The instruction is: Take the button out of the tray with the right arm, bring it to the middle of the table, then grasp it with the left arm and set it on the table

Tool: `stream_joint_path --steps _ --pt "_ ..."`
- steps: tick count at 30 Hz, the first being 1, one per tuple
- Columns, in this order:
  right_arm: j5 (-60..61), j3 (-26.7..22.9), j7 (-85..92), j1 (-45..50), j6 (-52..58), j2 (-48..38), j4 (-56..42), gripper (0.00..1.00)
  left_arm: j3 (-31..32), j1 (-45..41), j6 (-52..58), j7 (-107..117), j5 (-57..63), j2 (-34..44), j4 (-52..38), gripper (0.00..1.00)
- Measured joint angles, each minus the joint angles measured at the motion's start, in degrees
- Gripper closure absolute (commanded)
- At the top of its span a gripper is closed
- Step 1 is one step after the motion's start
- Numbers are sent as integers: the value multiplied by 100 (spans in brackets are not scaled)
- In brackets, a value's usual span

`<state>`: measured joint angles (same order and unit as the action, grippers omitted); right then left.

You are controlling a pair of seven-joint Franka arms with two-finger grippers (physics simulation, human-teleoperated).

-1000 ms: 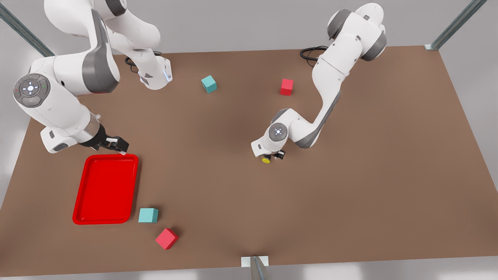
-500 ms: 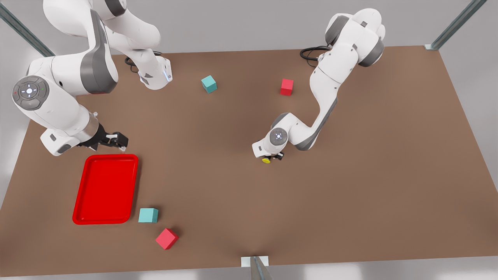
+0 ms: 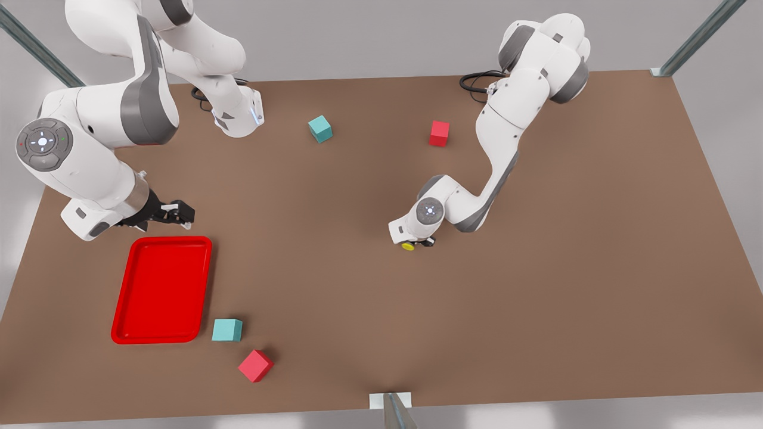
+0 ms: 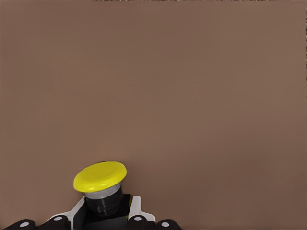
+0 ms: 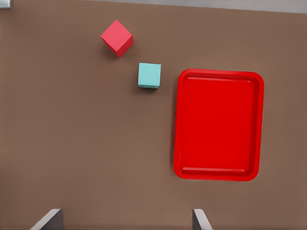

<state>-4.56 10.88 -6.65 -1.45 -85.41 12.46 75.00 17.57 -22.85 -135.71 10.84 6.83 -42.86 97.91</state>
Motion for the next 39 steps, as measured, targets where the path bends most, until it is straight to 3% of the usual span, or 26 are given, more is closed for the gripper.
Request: stream_joint_path --steps 15,22,33,39 --pt "7 -7 184 -111 11 -3 0 0 -1 -55 41 61 47 8 -92 58" --pt "12 -7 233 -298 7 0 -7 0 -44 -62 79 168 103 15 -177 58" --pt "32 6 289 -483 -1 0 -9 0 -222 -61 522 874 1098 102 -594 58" --pt "38 9 310 -466 -3 0 -9 0 -310 -199 1218 2827 2091 126 -1212 58"
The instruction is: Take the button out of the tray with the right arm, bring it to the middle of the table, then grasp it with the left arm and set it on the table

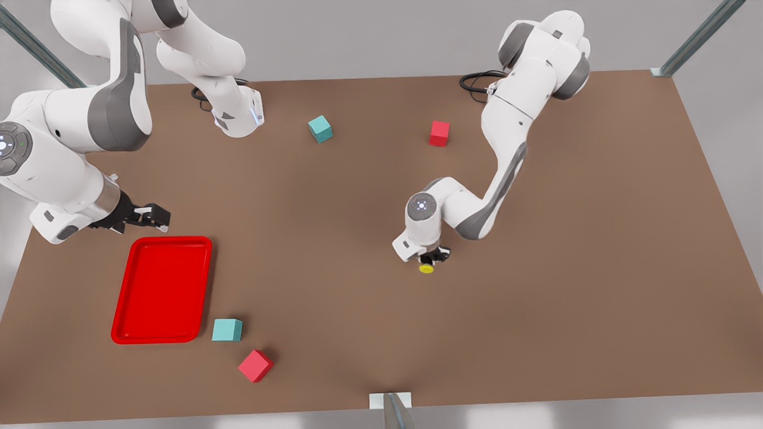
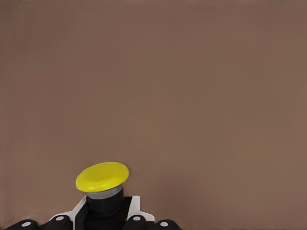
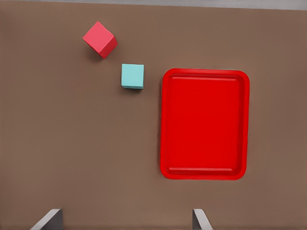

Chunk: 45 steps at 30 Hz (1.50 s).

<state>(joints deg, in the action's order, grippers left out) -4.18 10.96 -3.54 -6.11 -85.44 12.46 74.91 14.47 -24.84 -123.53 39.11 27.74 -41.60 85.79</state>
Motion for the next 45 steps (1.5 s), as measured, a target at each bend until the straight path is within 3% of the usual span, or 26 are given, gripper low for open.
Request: stream_joint_path --steps 6,13,19,27,28,29,45 --pt "0 0 16 -10 0 0 0 0 -81 -192 2054 3044 1830 -37 -212 58" --pt "4 -1 30 0 3 0 0 0 -136 -262 3774 6589 4170 -693 -140 58" --pt "4 0 39 11 6 0 0 0 -281 -179 4211 8871 5521 -1408 -53 58" --pt "8 0 48 25 7 0 0 0 -329 -187 4148 10987 5847 -1728 -37 57" --pt "7 0 49 22 7 0 0 0 -329 -192 4142 11192 5849 -1749 -32 53" --pt "6 0 50 15 7 0 0 0 -329 -190 4136 11383 5856 -1770 -20 0" --pt "-5 -5 57 -29 8 0 0 0 -330 -231 4265 12689 5904 -1739 -7 0"
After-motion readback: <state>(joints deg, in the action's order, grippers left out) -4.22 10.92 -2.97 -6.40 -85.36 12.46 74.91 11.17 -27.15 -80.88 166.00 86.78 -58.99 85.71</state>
